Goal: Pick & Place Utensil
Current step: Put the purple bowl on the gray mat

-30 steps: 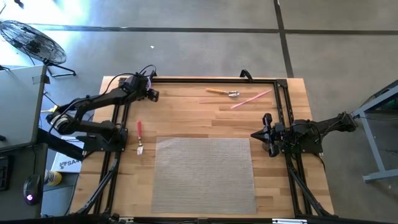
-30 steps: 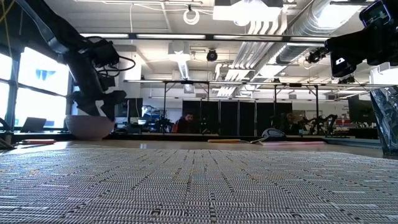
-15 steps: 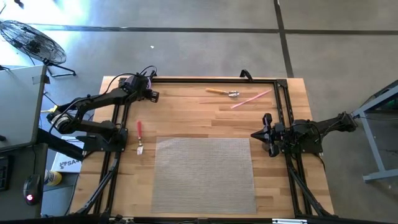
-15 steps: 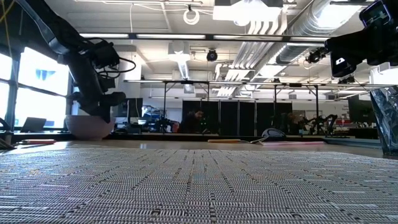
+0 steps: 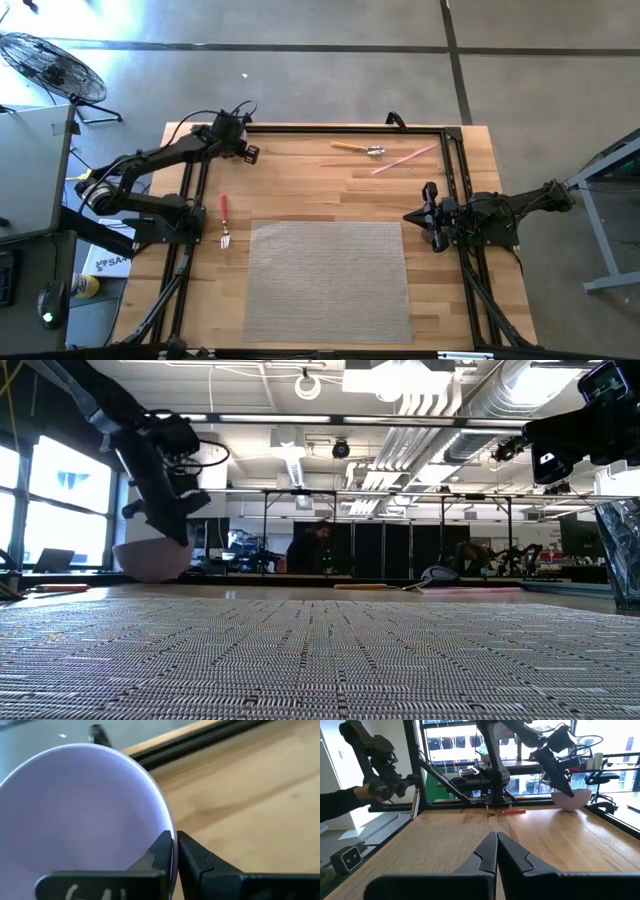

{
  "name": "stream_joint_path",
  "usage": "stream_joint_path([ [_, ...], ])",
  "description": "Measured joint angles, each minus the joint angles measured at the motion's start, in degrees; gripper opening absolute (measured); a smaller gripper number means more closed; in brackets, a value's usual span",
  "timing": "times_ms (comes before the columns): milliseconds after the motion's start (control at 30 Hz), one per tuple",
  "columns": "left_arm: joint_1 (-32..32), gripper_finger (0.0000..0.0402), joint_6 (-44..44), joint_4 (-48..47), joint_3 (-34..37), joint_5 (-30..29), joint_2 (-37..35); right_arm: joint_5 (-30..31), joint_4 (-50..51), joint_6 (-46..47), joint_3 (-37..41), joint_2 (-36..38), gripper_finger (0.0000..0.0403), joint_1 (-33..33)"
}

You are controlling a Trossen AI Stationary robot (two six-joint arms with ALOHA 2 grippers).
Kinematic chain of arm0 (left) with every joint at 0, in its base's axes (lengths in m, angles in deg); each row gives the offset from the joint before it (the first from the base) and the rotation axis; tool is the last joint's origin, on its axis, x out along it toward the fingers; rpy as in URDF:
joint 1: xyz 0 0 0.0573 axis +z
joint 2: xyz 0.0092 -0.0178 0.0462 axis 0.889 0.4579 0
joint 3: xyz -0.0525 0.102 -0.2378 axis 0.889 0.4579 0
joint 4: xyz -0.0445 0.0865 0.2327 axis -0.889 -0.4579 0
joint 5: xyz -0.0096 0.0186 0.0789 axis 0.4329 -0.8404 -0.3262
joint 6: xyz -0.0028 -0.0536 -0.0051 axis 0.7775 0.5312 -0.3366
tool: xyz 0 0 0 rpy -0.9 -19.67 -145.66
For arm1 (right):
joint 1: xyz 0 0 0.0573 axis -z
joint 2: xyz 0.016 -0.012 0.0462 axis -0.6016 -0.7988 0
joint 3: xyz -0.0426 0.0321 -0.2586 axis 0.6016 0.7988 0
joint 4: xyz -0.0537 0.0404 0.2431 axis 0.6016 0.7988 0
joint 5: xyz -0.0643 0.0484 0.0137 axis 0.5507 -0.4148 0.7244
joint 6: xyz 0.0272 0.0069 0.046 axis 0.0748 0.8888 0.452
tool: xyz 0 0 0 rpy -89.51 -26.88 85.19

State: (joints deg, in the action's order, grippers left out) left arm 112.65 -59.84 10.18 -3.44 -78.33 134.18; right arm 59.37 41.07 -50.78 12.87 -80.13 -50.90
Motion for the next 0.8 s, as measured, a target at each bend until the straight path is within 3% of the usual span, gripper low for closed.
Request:
stream_joint_path([
  [167, -7.5, 0.0009, 0.0, -8.3, -6.1, -0.7, 0.0, 0.0, 0.0, 0.0, 0.0, 0.0, 0.0004, 0.0],
  [333, -19.6, 0.0005, 0.9, -13.0, -10.1, -1.4, 0.0, 0.0, 0.0, 0.0, 0.0, 0.0, 0.0002, 0.0],
  [600, -41.7, 0.0005, 8.0, -13.7, -11.1, -2.0, 0.0, 0.0, 0.0, 0.0, 0.0, 0.0, 0.0005, 0.0],
  [800, -52.4, 0.0004, 13.1, -11.7, -12.9, -2.1, 1.8, 0.0, 0.0, 0.0, 0.0, 0.0, 0.0001, 0.0],
])
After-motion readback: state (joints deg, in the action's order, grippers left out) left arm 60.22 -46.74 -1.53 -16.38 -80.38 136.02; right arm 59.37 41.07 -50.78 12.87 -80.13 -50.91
